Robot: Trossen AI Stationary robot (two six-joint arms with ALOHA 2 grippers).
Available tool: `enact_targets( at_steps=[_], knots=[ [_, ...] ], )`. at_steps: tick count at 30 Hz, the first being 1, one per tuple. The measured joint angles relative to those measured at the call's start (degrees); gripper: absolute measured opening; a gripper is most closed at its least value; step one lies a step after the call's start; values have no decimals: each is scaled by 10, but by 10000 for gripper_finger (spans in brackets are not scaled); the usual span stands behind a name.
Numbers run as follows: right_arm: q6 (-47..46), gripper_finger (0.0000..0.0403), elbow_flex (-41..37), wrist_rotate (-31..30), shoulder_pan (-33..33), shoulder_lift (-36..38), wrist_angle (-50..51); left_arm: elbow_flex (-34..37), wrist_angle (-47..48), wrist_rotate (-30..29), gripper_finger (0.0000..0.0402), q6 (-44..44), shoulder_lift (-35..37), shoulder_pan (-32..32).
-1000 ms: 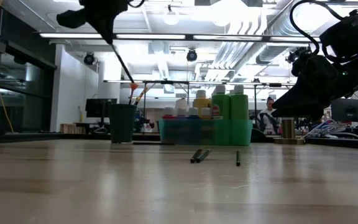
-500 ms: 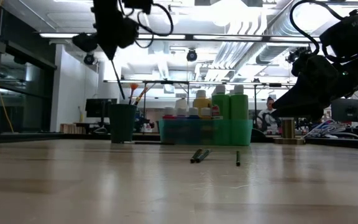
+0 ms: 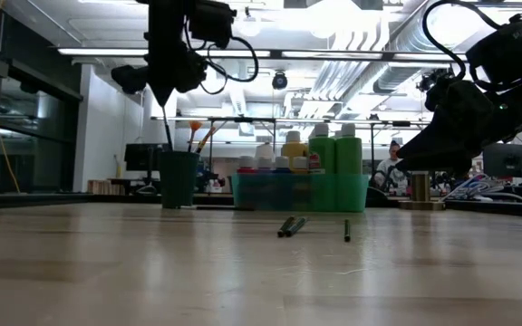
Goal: Pick & Place Paint Supplies
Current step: Put the silver black paint brush into the blue cup
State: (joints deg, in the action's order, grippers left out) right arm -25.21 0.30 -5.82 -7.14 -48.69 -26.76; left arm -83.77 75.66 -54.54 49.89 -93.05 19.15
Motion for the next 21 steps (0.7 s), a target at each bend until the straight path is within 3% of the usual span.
enact_targets(
  at_steps=[13,17,21],
  knots=[
    [0,185,0,0,0,0,0,0,-23,18,82,2,2,0],
    [0,185,0,0,0,0,0,-2,-22,-29,89,-62,9,-4],
    [0,185,0,0,0,0,0,-19,-16,13,89,-138,26,-11]
  ],
)
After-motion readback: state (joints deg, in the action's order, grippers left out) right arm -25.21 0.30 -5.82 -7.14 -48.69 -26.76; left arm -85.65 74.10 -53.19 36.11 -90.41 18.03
